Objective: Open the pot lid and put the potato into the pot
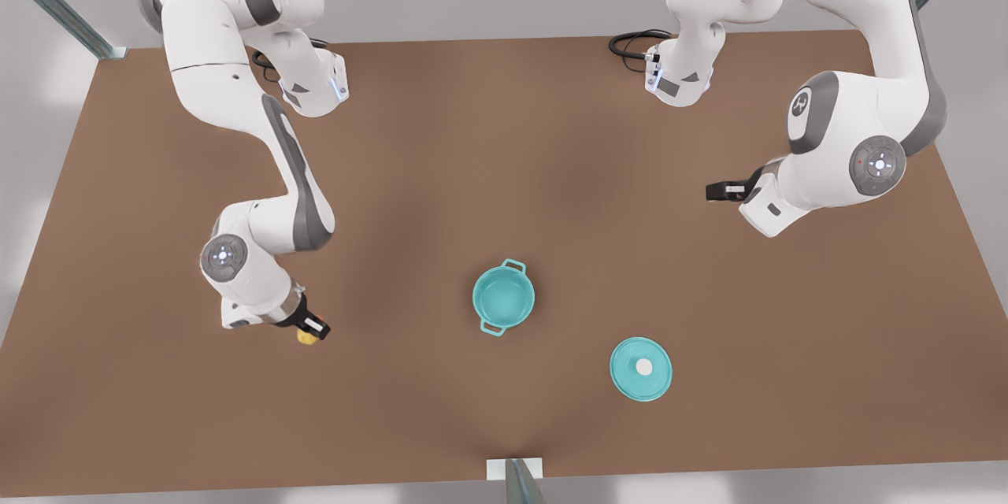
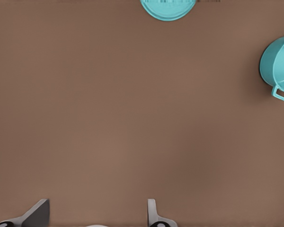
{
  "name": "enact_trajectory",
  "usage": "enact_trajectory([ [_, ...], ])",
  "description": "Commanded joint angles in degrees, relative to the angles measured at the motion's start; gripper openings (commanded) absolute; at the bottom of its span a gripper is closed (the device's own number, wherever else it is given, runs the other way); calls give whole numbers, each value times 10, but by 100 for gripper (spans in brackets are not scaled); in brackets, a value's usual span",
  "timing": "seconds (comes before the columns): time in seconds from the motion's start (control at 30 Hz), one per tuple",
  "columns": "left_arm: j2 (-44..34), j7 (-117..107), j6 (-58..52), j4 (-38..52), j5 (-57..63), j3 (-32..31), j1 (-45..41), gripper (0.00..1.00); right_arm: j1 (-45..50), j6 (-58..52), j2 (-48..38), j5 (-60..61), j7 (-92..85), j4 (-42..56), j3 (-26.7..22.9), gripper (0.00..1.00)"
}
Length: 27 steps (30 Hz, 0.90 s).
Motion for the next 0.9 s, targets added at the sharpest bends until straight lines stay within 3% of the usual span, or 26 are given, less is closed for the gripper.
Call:
enact_trajectory([
  [0.0,9,-32,0,19,-2,-5,-8,100,11,-98,-1,-1,174,22,15,59],
  [0.2,27,25,0,64,-5,-6,-12,100,13,-113,-1,-8,265,53,90,58],
  [0.43,39,77,77,93,-7,-8,-19,100,105,-109,40,-4,344,140,90,58],
  [0.63,28,68,74,71,0,-5,-5,100,154,-100,109,-4,374,217,94,58],
  [0.73,29,68,74,69,7,2,-3,100,174,-33,136,-7,403,221,95,58],
  [0.87,27,68,76,69,9,5,-3,100,185,-22,165,-10,403,218,95,58],
])
